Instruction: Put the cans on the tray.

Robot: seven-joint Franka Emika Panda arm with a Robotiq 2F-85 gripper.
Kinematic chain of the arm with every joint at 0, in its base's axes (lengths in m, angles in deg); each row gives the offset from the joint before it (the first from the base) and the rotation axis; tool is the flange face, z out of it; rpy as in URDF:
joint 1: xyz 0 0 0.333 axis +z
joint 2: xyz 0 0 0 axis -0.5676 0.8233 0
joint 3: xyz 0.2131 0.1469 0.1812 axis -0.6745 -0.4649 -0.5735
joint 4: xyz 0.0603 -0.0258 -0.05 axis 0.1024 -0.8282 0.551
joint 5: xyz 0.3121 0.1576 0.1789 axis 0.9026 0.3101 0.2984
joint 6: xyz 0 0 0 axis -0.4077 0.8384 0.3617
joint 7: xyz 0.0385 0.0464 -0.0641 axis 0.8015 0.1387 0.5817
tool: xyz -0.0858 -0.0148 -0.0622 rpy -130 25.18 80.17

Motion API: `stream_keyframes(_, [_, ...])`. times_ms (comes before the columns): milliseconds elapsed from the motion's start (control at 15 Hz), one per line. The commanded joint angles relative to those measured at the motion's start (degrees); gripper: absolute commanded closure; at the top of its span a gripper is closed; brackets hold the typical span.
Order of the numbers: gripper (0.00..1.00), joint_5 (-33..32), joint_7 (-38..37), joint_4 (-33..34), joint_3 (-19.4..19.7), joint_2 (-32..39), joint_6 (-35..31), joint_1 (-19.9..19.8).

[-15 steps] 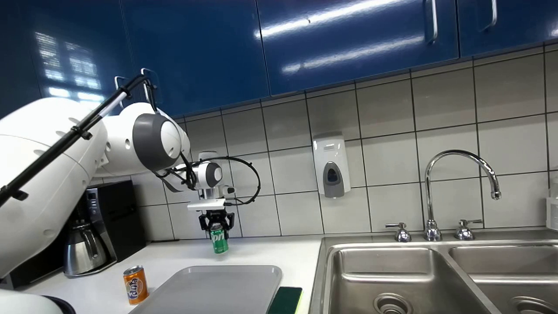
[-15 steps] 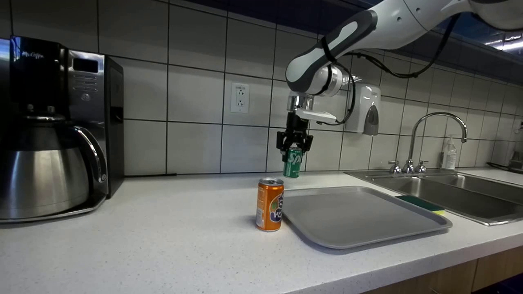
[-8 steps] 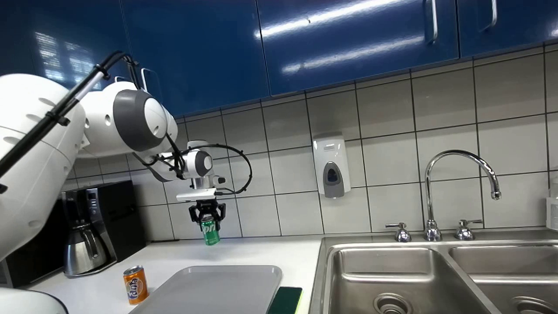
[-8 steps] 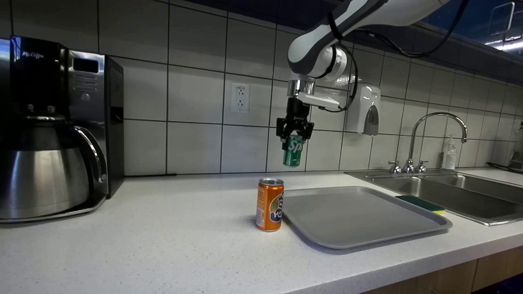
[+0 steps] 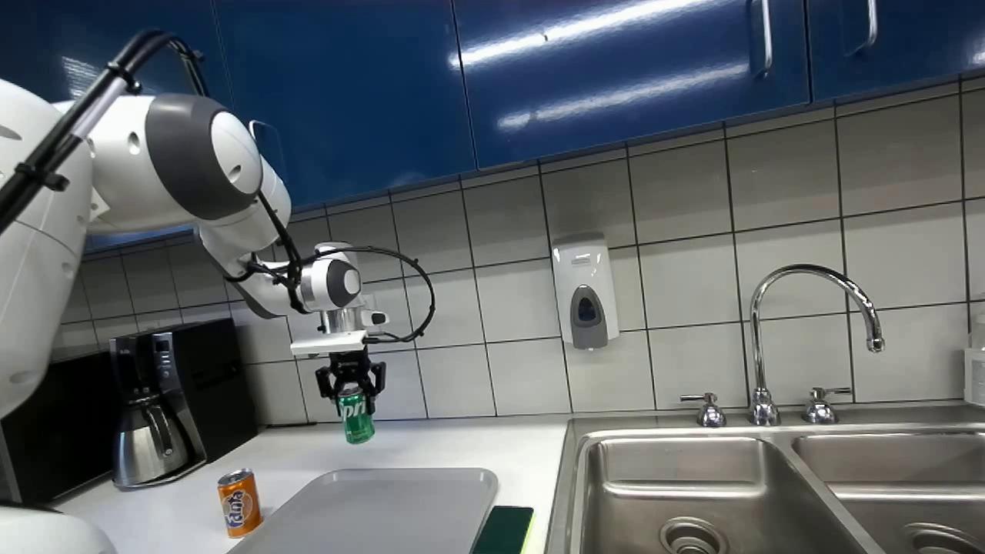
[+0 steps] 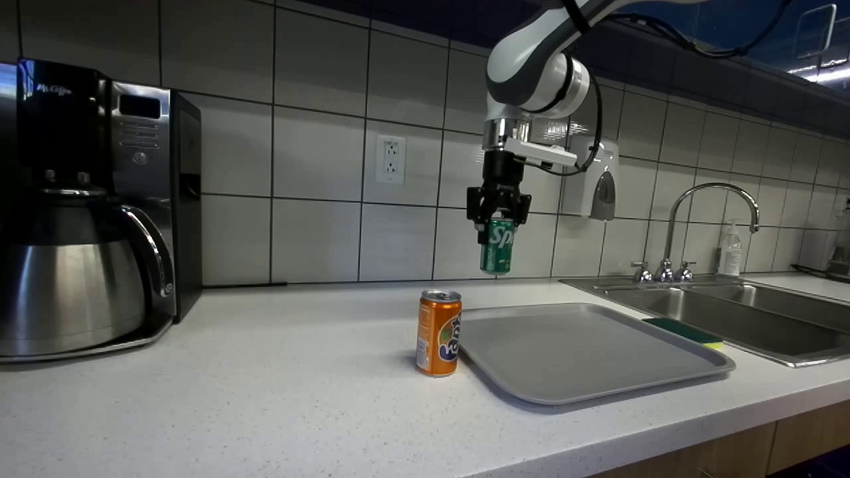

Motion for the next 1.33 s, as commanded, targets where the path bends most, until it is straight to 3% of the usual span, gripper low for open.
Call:
stream_keyframes(0, [0.61, -0.54, -2.63, -10.11, -0.81, -7.57, -2.33, -0.68])
stream_keyframes(600, [0.61, -0.55, -3.1, -23.13, -1.11, -15.74, -7.31, -1.38])
stream_keyframes(1267, [0.61, 0.05, -0.48, -30.61, -0.8, -14.14, -15.85, -4.21])
